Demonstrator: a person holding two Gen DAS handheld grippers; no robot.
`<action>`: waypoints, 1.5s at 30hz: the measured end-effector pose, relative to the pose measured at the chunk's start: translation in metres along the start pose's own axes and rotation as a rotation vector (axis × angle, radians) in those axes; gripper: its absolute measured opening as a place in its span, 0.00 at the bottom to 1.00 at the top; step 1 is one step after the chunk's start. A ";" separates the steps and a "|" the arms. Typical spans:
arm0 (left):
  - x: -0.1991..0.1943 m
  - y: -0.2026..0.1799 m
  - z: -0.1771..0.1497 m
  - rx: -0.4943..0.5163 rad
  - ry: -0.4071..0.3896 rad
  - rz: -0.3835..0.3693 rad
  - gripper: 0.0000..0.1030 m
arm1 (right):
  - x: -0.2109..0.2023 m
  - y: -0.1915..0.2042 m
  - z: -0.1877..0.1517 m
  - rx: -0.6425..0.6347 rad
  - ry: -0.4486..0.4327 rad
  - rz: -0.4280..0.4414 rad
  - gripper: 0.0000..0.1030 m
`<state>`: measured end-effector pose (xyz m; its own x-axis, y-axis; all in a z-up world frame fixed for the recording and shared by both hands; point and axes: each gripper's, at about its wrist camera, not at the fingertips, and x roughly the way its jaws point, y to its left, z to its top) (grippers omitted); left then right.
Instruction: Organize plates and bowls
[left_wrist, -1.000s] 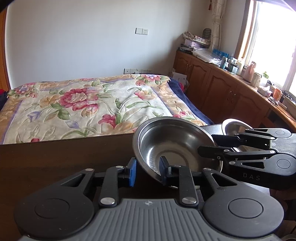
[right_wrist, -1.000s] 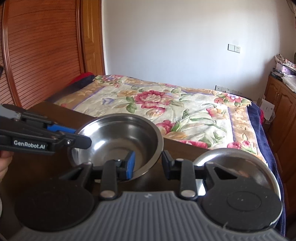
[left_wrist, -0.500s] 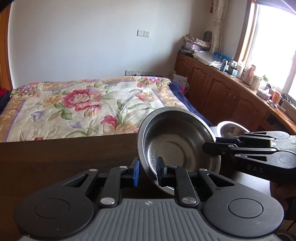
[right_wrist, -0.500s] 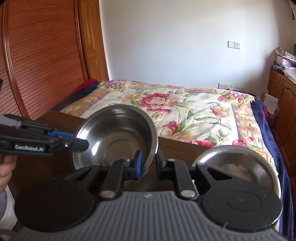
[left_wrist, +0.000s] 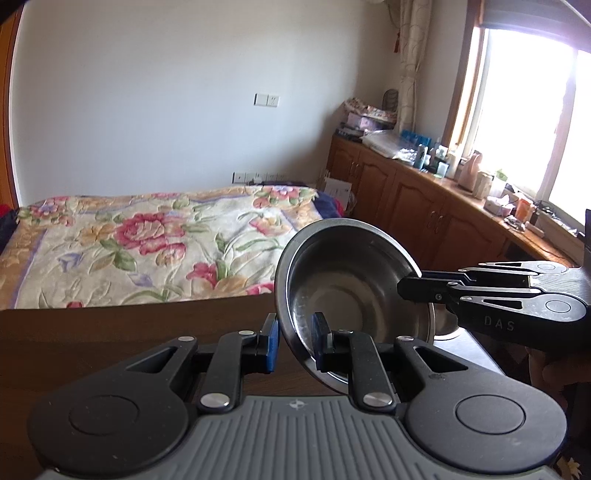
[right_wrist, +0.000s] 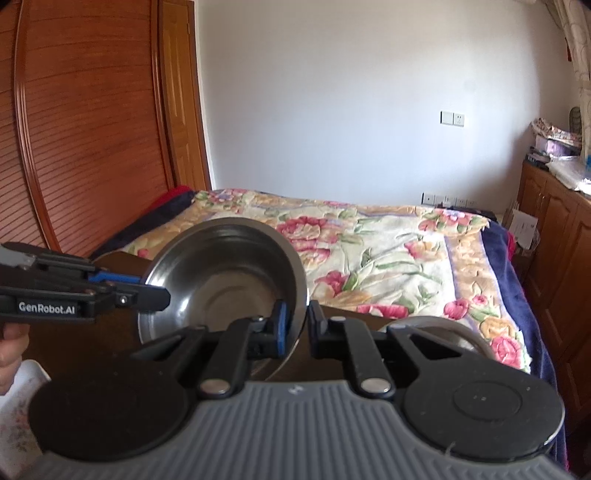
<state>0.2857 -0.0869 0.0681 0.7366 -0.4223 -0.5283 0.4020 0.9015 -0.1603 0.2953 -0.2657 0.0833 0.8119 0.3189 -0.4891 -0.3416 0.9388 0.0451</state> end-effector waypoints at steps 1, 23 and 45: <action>-0.005 -0.002 0.000 0.003 -0.007 -0.003 0.19 | -0.003 0.000 0.000 -0.001 -0.005 -0.001 0.13; -0.073 -0.036 -0.037 0.041 -0.059 -0.087 0.12 | -0.075 0.010 -0.027 0.016 -0.055 -0.041 0.12; -0.110 -0.054 -0.113 0.002 -0.001 -0.119 0.12 | -0.112 0.036 -0.078 -0.013 -0.015 -0.059 0.12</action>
<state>0.1220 -0.0788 0.0409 0.6842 -0.5267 -0.5044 0.4880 0.8447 -0.2199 0.1551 -0.2783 0.0716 0.8377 0.2652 -0.4774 -0.2991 0.9542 0.0054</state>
